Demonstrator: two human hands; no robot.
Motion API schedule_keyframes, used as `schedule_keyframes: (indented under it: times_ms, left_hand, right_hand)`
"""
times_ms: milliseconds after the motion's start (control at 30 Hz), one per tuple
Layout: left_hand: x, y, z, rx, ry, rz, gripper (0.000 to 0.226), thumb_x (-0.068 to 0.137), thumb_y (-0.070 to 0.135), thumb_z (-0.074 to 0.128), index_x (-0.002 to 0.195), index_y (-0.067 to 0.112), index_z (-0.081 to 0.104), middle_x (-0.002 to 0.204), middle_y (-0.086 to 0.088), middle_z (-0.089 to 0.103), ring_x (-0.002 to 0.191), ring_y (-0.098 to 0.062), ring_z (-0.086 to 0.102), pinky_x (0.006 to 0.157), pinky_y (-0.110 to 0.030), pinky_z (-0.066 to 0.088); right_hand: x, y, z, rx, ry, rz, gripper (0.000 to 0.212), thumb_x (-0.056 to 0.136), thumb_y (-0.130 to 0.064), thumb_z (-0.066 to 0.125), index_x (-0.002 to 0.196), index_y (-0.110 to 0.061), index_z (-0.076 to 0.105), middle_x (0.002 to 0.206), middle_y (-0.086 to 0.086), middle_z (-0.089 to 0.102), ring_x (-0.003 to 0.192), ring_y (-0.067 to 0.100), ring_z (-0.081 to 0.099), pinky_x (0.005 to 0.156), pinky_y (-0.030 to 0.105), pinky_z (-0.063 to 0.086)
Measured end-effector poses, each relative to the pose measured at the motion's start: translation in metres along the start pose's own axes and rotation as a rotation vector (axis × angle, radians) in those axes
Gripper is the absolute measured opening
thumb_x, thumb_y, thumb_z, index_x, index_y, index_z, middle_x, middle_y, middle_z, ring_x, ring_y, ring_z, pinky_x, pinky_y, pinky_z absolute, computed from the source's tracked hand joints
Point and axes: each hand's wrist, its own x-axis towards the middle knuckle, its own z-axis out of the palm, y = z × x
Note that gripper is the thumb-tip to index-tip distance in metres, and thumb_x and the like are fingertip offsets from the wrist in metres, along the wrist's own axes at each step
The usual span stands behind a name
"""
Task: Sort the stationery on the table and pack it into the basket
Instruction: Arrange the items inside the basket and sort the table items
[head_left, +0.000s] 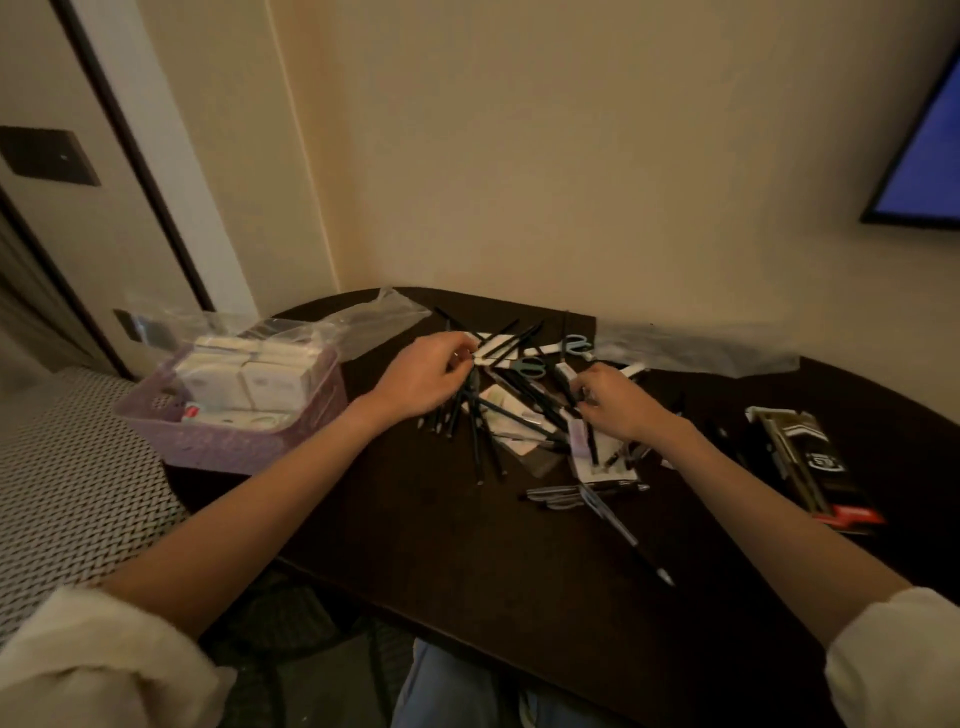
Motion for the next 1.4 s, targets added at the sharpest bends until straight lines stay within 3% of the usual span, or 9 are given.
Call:
schedule_keyframes:
  times_ms: [100,200,300,367,467,733,1033,1233,1400]
  left_hand:
    - [0.022,0.012,0.027,-0.004,-0.082,0.041,0.028,0.095,0.019,0.055,0.122,0.010,0.060,0.110,-0.004,0.066,0.099,-0.016,0.063,0.082,-0.031,0.051]
    - [0.049,0.021,0.052,-0.012,-0.169,0.050,0.031,0.095,0.019,0.056,0.125,0.010,0.059,0.115,-0.005,0.066,0.103,-0.017,0.062,0.086,-0.031,0.052]
    - [0.076,0.029,0.074,-0.001,-0.232,0.068,0.032,0.096,0.018,0.055,0.126,0.008,0.058,0.116,-0.007,0.065,0.107,-0.019,0.061,0.091,-0.033,0.050]
    - [0.093,0.032,0.087,0.024,-0.274,0.077,0.030,0.095,0.017,0.055,0.123,0.007,0.059,0.115,-0.008,0.065,0.106,-0.022,0.061,0.090,-0.037,0.050]
    - [0.113,0.032,0.106,0.060,-0.325,0.092,0.028,0.094,0.016,0.054,0.120,0.006,0.060,0.114,-0.010,0.064,0.103,-0.025,0.061,0.088,-0.042,0.051]
    - [0.132,0.037,0.141,0.057,-0.283,0.143,0.031,0.096,0.017,0.054,0.125,0.008,0.059,0.124,-0.009,0.061,0.116,-0.022,0.055,0.094,-0.031,0.043]
    - [0.141,0.046,0.156,0.032,-0.287,0.166,0.022,0.094,0.015,0.055,0.109,0.007,0.070,0.107,-0.008,0.070,0.100,-0.022,0.063,0.084,-0.035,0.050]
    - [0.139,0.043,0.159,0.038,-0.296,0.158,0.025,0.093,0.017,0.057,0.113,0.008,0.068,0.108,-0.008,0.069,0.101,-0.022,0.062,0.082,-0.034,0.050]
    - [0.133,0.033,0.152,0.011,-0.306,0.134,0.023,0.093,0.016,0.056,0.110,0.008,0.068,0.107,-0.007,0.069,0.100,-0.020,0.063,0.084,-0.037,0.052]
  right_hand:
    - [-0.004,0.033,0.001,0.003,0.012,0.062,0.019,0.090,-0.010,0.053,0.105,-0.006,0.065,0.106,0.011,0.056,0.089,0.024,0.055,0.074,0.037,0.047]
    - [0.000,0.061,-0.001,0.005,-0.002,0.137,0.014,0.087,-0.006,0.053,0.093,-0.005,0.066,0.085,0.010,0.059,0.068,0.023,0.057,0.060,0.039,0.048]
    - [0.008,0.086,-0.003,0.029,0.027,0.166,0.023,0.088,-0.003,0.052,0.109,-0.004,0.063,0.105,0.013,0.060,0.093,0.026,0.058,0.080,0.041,0.052]
    - [0.016,0.100,-0.004,0.019,0.035,0.166,0.033,0.090,-0.002,0.050,0.123,-0.005,0.058,0.121,0.014,0.055,0.114,0.028,0.050,0.096,0.038,0.044]
    - [0.028,0.115,-0.003,-0.020,0.006,0.138,0.043,0.091,0.003,0.046,0.132,-0.009,0.052,0.131,0.013,0.049,0.123,0.027,0.045,0.101,0.035,0.040]
    - [0.054,0.130,0.003,-0.163,-0.027,0.004,0.048,0.088,0.004,0.053,0.132,-0.014,0.053,0.136,0.008,0.049,0.125,0.025,0.043,0.102,0.038,0.040]
    - [0.074,0.124,0.001,-0.387,-0.040,-0.081,0.031,0.090,-0.009,0.058,0.122,-0.010,0.058,0.124,0.012,0.049,0.117,0.026,0.043,0.090,0.032,0.041]
    - [0.079,0.121,-0.003,-0.369,-0.096,-0.059,0.030,0.090,-0.018,0.062,0.117,-0.005,0.059,0.125,0.015,0.046,0.119,0.028,0.041,0.092,0.034,0.040]
    - [0.068,0.128,-0.006,-0.278,-0.044,-0.017,0.027,0.093,-0.027,0.060,0.111,-0.007,0.057,0.118,0.011,0.047,0.108,0.024,0.043,0.089,0.031,0.037]
